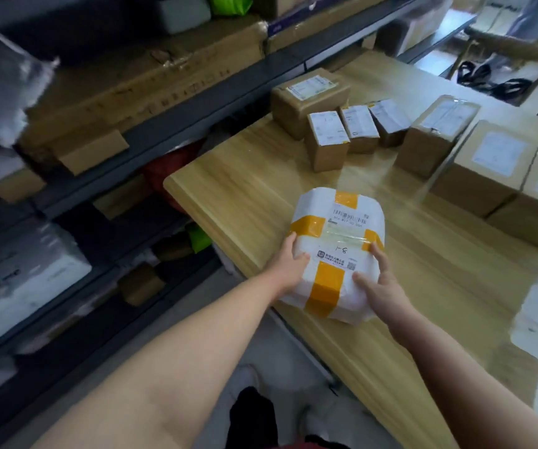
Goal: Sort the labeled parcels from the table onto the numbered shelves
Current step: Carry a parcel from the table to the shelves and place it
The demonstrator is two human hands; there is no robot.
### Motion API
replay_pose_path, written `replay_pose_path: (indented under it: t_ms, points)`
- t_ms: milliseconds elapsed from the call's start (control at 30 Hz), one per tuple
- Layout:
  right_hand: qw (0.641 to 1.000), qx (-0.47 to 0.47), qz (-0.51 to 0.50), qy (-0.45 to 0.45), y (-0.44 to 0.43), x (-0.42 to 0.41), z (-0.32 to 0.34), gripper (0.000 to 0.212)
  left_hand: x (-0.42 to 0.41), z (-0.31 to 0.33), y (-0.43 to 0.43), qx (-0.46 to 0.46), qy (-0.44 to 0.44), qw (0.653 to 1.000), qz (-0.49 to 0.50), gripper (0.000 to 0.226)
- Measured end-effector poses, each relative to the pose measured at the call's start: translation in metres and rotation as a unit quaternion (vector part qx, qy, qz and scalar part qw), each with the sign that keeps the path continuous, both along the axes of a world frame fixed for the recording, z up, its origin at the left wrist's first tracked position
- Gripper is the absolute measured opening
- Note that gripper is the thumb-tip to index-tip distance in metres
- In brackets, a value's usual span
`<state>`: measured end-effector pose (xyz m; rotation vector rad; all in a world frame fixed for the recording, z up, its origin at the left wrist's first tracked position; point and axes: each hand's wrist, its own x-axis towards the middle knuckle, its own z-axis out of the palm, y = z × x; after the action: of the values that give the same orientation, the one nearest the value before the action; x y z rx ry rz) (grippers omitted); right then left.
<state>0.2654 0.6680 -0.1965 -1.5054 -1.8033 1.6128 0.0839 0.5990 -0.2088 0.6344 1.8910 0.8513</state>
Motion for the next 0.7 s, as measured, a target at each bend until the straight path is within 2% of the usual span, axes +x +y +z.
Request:
replay_pose_path:
  t_ms: [133,300,467,700]
  points:
    - [0.995,-0.007,0.101,0.009,-0.013,-0.014,0.001,0.062,0.004,-0.005,-0.052,0.0,-0.003,0.994,0.11,0.071]
    - [0.967,0.015,0.254,-0.025,-0.047,-0.057,0.001,0.064,0.002,0.014,-0.126,-0.003,0.015,0.969,0.247,0.064]
    - [0.914,0.032,0.404,-0.029,-0.111,-0.104,0.007,0.067,-0.007,0.025,-0.22,-0.003,0.024,0.931,0.365,0.06]
    - [0.82,0.058,0.569,-0.028,-0.246,-0.182,0.019,0.07,-0.007,0.038,-0.376,0.008,0.026,0.854,0.52,0.063]
